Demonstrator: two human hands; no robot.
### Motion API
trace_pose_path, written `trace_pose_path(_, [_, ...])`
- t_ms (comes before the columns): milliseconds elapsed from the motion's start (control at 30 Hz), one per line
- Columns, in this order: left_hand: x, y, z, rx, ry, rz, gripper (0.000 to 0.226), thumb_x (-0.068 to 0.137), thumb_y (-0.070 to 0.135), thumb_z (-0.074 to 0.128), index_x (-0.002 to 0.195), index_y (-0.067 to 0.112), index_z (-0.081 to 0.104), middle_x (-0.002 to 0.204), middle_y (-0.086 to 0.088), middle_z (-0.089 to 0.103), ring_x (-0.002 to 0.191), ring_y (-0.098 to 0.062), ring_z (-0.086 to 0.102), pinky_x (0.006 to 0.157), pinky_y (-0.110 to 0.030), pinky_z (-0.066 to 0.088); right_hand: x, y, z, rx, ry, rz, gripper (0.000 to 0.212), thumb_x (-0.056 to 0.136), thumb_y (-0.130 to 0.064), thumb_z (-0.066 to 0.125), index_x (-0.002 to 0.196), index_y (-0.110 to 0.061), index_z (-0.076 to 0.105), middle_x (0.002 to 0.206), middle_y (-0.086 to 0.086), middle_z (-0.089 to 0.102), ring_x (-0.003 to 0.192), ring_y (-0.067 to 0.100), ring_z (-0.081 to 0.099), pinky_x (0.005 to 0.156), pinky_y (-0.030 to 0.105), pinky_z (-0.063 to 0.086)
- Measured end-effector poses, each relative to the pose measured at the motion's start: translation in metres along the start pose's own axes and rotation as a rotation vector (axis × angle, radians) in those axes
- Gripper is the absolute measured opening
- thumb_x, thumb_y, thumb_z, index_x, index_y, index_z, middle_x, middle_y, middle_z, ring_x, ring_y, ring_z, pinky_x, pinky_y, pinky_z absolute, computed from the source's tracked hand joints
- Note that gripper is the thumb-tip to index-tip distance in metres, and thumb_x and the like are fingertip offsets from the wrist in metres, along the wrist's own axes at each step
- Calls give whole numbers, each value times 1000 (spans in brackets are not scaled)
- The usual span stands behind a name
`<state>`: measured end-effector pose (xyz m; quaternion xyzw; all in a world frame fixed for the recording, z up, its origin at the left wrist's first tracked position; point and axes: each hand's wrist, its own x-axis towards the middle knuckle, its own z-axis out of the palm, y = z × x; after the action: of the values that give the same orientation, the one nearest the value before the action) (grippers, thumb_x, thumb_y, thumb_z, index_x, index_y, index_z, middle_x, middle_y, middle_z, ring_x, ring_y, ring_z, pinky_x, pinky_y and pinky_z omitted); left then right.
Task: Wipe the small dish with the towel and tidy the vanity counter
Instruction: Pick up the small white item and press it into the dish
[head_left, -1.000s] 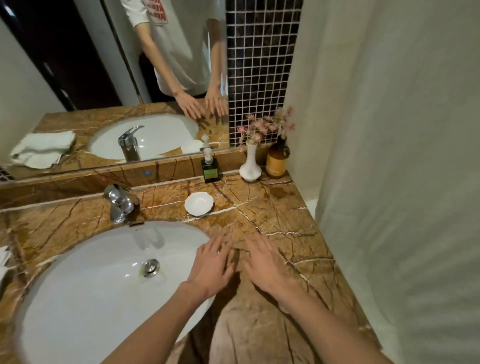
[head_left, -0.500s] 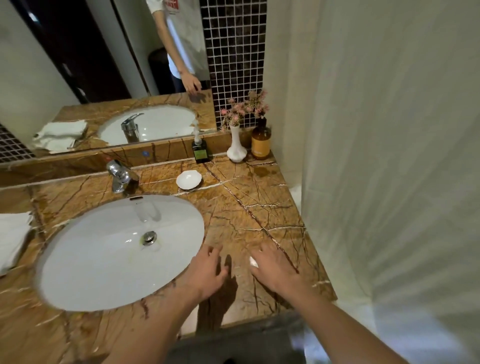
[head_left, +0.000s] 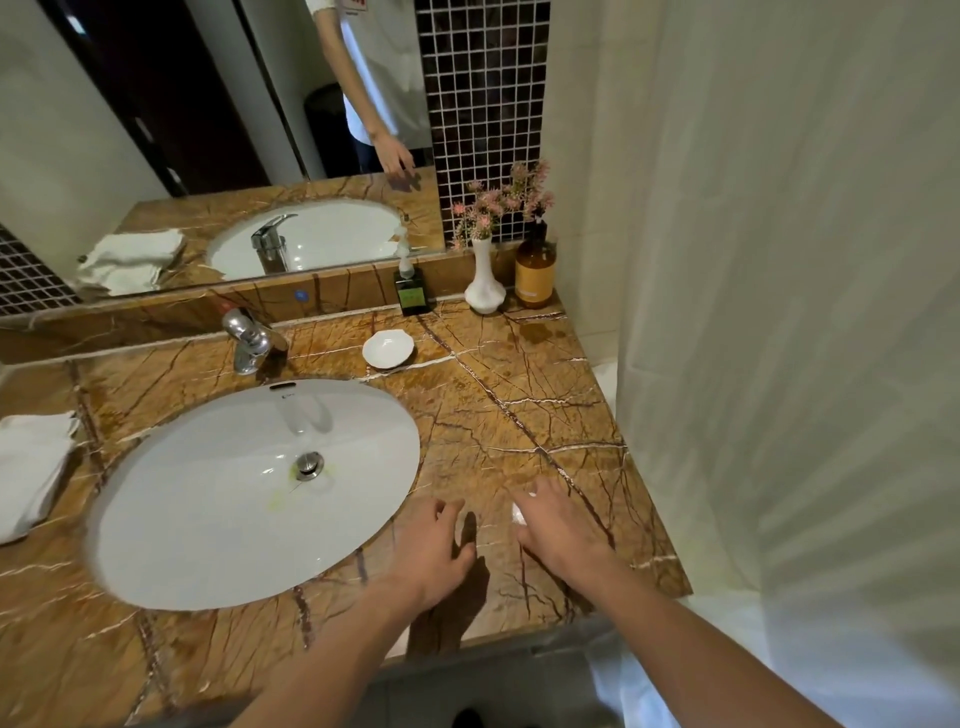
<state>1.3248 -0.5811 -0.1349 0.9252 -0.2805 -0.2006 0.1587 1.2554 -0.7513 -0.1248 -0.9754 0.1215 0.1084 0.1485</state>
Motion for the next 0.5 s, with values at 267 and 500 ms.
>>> trace_pose_path(267, [29, 42, 18, 24, 29, 163, 48, 87, 34, 61, 132, 25, 49, 127, -3, 53, 109, -19, 53, 94, -29, 46, -5, 35, -16, 119, 103, 162, 54, 90, -25, 63, 139, -17, 42, 135, 10, 48, 123, 25, 45, 100, 35, 43])
trace_pose_path(500, [44, 67, 42, 103, 34, 182, 43, 86, 32, 62, 128, 27, 53, 133, -2, 50, 120, -23, 48, 103, -40, 43, -18, 58, -22, 112, 129, 190, 54, 90, -29, 62, 139, -22, 40, 131, 8, 48, 118, 24, 48, 98, 34, 43])
